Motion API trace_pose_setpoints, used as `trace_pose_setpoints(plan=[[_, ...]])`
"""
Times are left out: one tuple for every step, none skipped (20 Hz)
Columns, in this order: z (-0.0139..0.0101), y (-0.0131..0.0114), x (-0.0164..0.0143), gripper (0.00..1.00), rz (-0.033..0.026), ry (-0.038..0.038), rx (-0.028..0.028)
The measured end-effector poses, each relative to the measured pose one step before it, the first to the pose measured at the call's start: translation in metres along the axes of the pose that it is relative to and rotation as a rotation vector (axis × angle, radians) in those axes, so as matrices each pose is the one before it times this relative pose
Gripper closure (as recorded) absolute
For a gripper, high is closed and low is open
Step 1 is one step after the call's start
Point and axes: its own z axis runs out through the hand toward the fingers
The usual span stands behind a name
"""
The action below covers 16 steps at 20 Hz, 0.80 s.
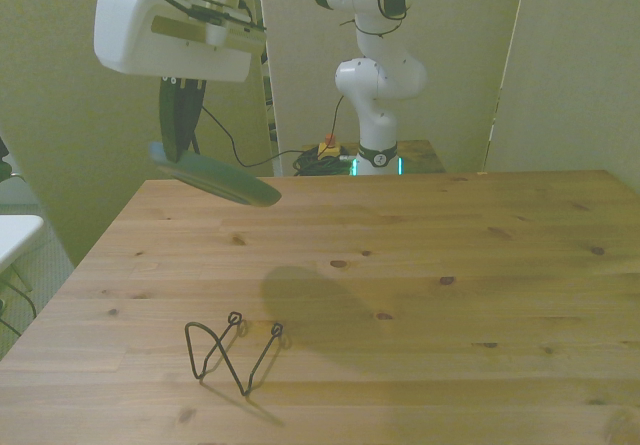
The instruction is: Load the plate
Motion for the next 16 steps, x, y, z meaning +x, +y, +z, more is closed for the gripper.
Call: trace_pose_setpoints(plan=[[0.00156,0.00252,0.00625,1.0,-0.00762,0.00646,-0.01295],[0.00059,0.00202,0.00602,1.0,-0.00771,0.00613,-0.0118],[-0.00039,0.00182,0.00584,1.0,-0.00936,0.00725,-0.01297],[-0.00077,0.00176,0.00567,1.0,-0.01283,0.01001,-0.015],[-0.00045,0.00146,0.00569,1.0,-0.0137,0.01026,-0.01594],[-0.00021,0.00147,0.0056,1.0,-0.01055,0.01189,-0.01839],[0.00141,0.00146,0.0054,1.0,-0.01208,0.01116,-0.02301],[0.00254,0.00139,0.0048,1.0,-0.01152,0.00816,-0.02794],[0.00396,0.00059,0.00427,1.0,-0.00916,0.00568,-0.02339],[0.00497,0.0001,0.00385,1.0,-0.00717,0.00689,-0.02019],[0.0064,-0.0007,0.00364,1.0,-0.00798,0.00796,-0.01827],[0.00649,-0.00141,0.00331,1.0,-0.00943,0.00352,-0.01767],[0.00641,-0.00182,0.00331,1.0,-0.00996,0.00277,-0.0171],[0.00558,-0.00201,0.00326,1.0,-0.00973,0.00374,-0.01649],[0.00432,-0.00176,0.00343,1.0,-0.00951,0.00643,-0.01864],[0.00343,-0.00152,0.00333,1.0,-0.01026,0.00594,-0.02038]])
